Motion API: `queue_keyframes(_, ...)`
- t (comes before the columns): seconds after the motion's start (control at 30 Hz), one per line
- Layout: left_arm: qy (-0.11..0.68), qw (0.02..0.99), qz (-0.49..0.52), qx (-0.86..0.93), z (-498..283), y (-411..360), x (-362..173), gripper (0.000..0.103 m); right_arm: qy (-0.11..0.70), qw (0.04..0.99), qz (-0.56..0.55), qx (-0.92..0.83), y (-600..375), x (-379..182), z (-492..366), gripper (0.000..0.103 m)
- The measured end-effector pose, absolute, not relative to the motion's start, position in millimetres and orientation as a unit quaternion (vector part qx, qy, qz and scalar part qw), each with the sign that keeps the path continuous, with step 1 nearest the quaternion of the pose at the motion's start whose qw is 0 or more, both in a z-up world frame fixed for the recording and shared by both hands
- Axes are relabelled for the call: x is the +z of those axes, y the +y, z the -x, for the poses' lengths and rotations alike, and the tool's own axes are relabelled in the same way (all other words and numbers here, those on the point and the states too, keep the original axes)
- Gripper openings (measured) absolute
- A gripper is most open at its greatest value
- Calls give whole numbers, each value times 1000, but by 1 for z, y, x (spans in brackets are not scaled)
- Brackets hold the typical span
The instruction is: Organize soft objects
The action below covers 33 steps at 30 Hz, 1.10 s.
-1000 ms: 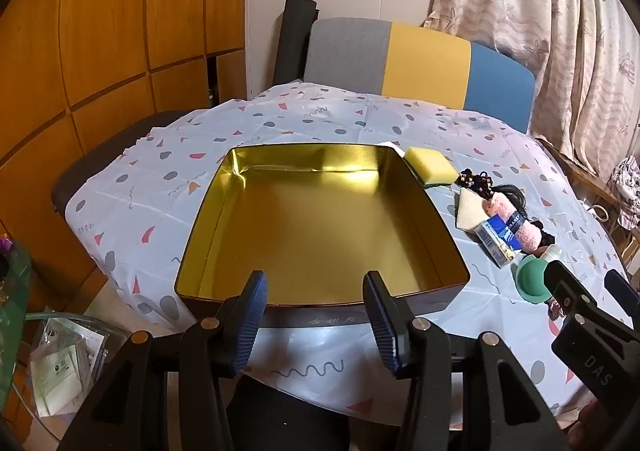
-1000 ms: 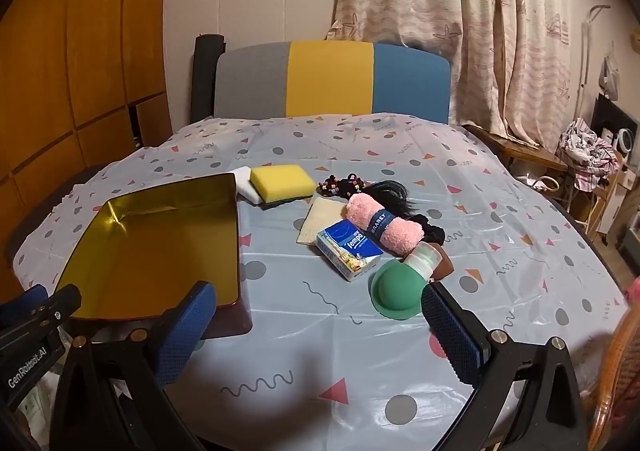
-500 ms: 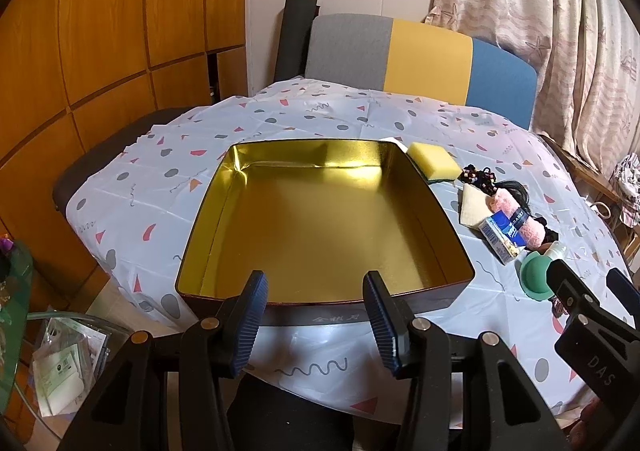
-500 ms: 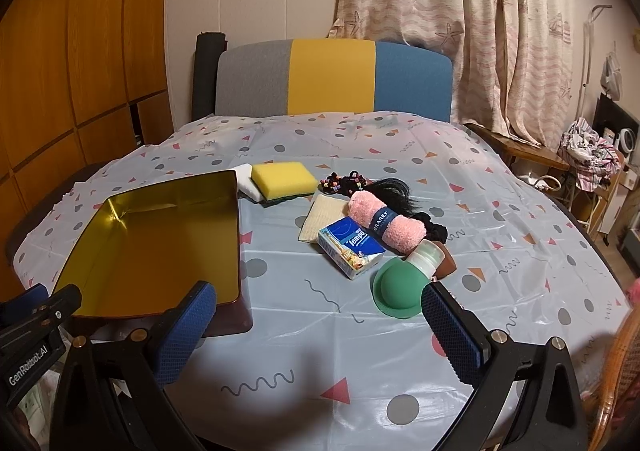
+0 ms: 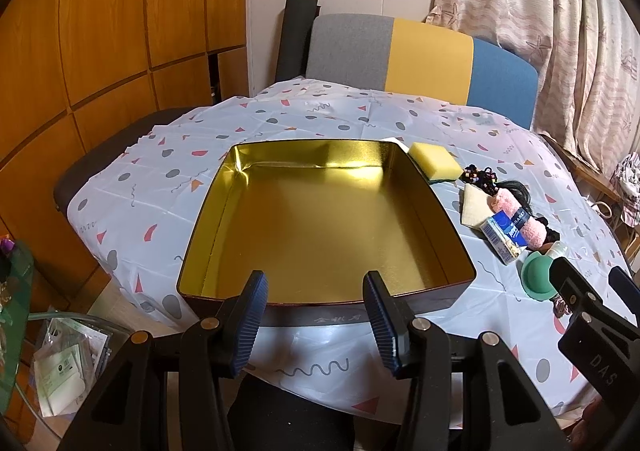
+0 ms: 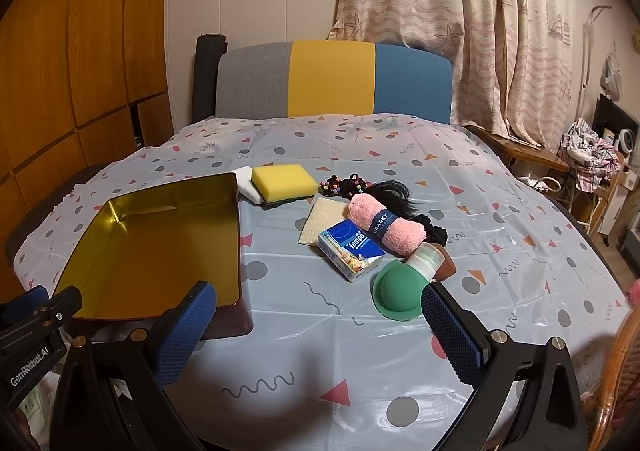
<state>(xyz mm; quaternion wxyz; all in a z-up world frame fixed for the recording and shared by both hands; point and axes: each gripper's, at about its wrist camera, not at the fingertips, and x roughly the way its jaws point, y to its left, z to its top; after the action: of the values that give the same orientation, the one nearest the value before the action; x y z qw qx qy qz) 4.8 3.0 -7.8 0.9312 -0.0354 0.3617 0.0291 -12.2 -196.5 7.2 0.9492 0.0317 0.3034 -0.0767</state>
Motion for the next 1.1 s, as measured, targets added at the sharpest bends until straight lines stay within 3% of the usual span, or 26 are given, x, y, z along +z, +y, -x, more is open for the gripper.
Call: queue_keyframes(1.1,368,929,33,30,-8,3,-10,50,310,947,-34,-72,-197,3,8,103)
